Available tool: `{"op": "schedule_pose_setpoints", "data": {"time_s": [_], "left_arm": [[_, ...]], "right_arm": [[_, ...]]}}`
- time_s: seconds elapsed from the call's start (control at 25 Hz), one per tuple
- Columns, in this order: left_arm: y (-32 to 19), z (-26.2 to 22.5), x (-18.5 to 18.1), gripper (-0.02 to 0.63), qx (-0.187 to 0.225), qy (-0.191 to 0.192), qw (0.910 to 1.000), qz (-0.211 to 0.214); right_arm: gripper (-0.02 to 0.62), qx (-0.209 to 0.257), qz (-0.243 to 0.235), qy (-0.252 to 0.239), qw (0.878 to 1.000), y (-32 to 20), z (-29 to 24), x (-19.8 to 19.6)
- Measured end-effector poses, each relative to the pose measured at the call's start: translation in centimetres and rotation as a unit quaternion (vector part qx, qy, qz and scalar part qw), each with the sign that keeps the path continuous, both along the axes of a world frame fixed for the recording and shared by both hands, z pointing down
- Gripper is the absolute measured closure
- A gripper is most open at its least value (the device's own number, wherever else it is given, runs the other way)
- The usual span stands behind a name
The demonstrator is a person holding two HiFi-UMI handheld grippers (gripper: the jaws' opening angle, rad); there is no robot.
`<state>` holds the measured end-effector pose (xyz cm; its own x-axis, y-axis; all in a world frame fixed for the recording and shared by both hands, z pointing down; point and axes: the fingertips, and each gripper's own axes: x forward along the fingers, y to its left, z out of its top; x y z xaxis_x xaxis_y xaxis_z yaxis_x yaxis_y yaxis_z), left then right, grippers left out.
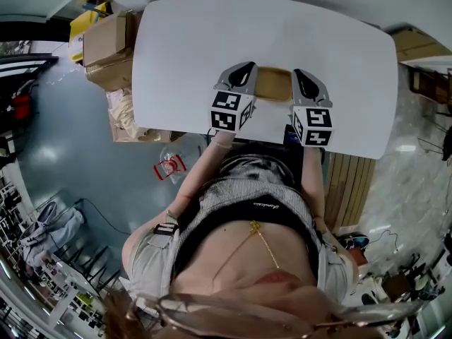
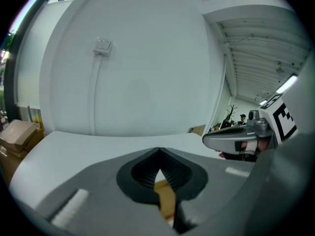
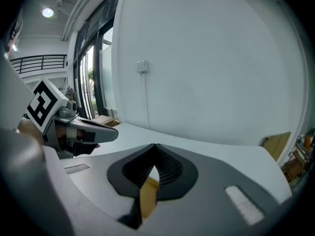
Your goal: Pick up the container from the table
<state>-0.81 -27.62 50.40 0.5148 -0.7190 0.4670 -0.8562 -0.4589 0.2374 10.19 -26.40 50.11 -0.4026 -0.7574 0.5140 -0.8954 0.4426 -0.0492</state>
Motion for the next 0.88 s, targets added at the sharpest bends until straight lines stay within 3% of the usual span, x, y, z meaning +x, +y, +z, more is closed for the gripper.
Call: {"op": "schedule_pose_setpoints", "data": {"time_s": [0.88], "left_arm": [[1.8,7.8,-1.5,0.605,-0.100,-0.026,0.9946,-0.009]], "right_arm": [[0.571,-0.107,-0.006,0.031,0.994,2.2,8.5,1.3]]}}
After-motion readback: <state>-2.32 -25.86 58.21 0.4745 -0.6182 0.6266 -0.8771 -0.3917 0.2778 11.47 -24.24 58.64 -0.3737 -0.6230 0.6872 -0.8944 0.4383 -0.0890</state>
